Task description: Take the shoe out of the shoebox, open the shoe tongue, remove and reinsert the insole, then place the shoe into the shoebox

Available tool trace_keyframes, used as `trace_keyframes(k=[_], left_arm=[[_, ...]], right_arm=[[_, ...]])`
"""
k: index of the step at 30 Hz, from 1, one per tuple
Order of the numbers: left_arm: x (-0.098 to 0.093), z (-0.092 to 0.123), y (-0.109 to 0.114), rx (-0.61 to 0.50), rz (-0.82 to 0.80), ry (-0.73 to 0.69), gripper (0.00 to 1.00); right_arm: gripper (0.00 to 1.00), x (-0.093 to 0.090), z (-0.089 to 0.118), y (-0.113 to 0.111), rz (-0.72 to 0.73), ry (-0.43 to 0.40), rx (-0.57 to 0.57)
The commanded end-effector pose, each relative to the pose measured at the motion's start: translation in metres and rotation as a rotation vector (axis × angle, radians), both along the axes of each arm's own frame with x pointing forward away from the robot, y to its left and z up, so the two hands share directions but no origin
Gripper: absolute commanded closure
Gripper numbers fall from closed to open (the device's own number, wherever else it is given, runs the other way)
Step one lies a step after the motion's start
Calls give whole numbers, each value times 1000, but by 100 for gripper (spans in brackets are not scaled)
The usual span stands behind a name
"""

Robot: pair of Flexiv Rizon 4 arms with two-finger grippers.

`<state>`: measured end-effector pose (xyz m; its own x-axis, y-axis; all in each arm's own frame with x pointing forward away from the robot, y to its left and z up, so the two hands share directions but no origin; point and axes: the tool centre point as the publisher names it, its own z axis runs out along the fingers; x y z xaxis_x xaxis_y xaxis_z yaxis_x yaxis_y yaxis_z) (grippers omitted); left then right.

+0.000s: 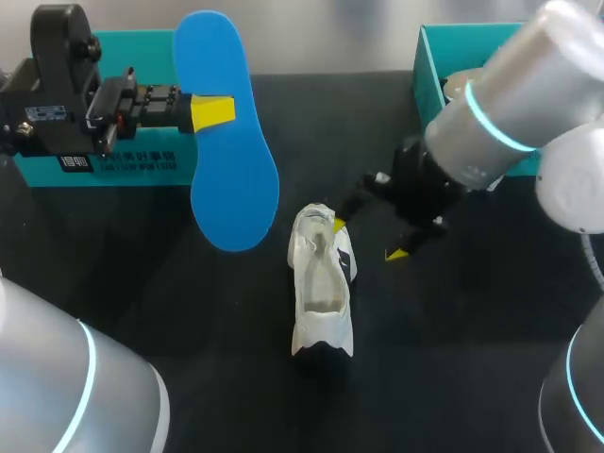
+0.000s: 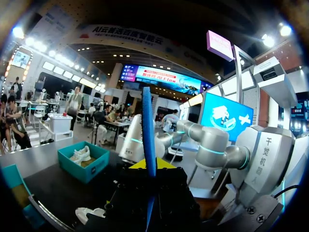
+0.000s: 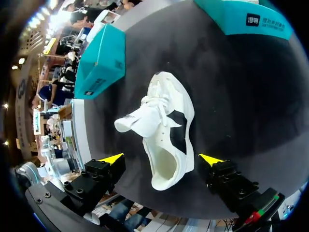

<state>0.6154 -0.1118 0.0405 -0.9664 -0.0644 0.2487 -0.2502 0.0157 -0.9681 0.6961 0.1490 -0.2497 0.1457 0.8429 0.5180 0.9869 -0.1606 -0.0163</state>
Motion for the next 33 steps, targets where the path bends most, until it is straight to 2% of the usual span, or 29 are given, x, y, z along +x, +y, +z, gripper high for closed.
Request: trace_keyframes(k=[1, 7, 19, 28, 33], left_arm=[[0, 0, 0, 3, -1, 1, 100], [0, 0, 0, 3, -1, 1, 100], [0, 0, 0, 3, -1, 1, 100], [0, 0, 0, 3, -1, 1, 100], [0, 0, 0, 3, -1, 1, 100]], right_arm=[[0, -15, 27, -31, -32, -53, 122], [0, 2, 44, -34, -54, -75, 317], [0, 3, 45, -32, -57, -83, 337], [0, 15, 92, -34, -75, -122, 559], [0, 19, 110, -28, -32, -139, 655]])
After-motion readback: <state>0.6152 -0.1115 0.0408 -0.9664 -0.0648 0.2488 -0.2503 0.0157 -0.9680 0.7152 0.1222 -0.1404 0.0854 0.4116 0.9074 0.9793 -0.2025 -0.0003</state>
